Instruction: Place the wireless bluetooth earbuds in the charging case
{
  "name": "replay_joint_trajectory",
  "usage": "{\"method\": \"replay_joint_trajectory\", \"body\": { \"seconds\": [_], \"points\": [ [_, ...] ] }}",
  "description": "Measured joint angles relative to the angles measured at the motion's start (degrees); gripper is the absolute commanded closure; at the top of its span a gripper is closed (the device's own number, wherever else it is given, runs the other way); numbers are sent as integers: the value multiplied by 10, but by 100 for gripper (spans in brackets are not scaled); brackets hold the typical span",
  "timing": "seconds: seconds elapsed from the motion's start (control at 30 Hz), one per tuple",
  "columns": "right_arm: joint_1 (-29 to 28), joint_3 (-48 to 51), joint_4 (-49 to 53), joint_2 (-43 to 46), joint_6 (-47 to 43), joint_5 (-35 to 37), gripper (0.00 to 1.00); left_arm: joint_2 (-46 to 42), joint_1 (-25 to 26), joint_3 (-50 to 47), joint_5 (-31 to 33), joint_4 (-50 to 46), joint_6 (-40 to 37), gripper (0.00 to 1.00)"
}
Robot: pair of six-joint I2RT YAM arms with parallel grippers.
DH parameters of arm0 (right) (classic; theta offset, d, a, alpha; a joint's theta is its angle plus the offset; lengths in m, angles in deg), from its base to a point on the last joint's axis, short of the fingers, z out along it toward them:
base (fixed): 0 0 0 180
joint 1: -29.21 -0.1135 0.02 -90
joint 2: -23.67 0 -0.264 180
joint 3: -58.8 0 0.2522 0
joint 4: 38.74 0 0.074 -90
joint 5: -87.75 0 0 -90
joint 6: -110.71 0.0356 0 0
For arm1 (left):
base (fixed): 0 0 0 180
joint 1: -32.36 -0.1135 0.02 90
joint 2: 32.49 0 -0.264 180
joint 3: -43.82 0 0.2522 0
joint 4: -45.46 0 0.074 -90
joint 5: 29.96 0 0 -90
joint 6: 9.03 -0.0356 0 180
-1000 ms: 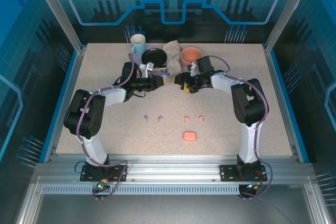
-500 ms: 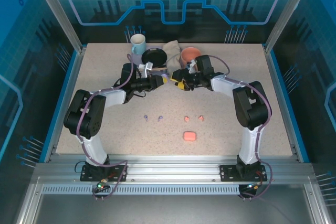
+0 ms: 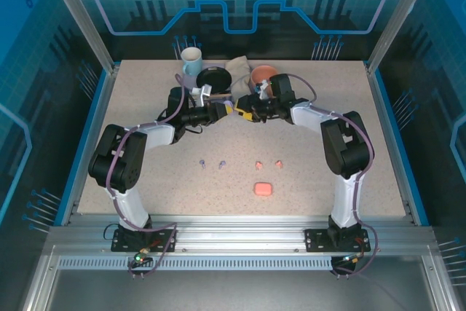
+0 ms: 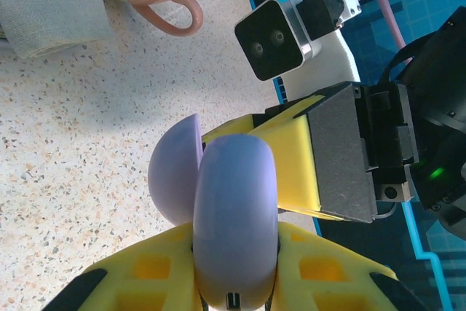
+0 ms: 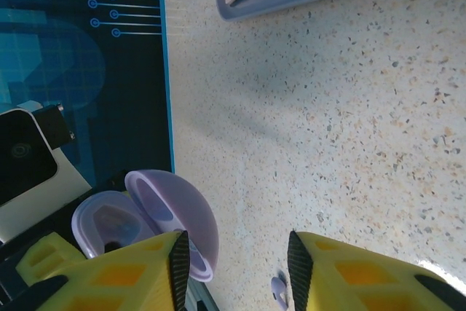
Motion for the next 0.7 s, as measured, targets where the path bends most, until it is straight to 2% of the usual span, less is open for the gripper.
{"method": "replay_joint_trajectory", "body": {
  "seconds": [0.2, 0.7],
  "points": [
    [0, -16, -1, -17, -6, -14, 65, 1, -1, 0, 0, 0, 4, 92],
    [-2, -21, -2, -25, -28, -46, 66, 5, -2, 0, -4, 2, 15, 92]
  ]
}}
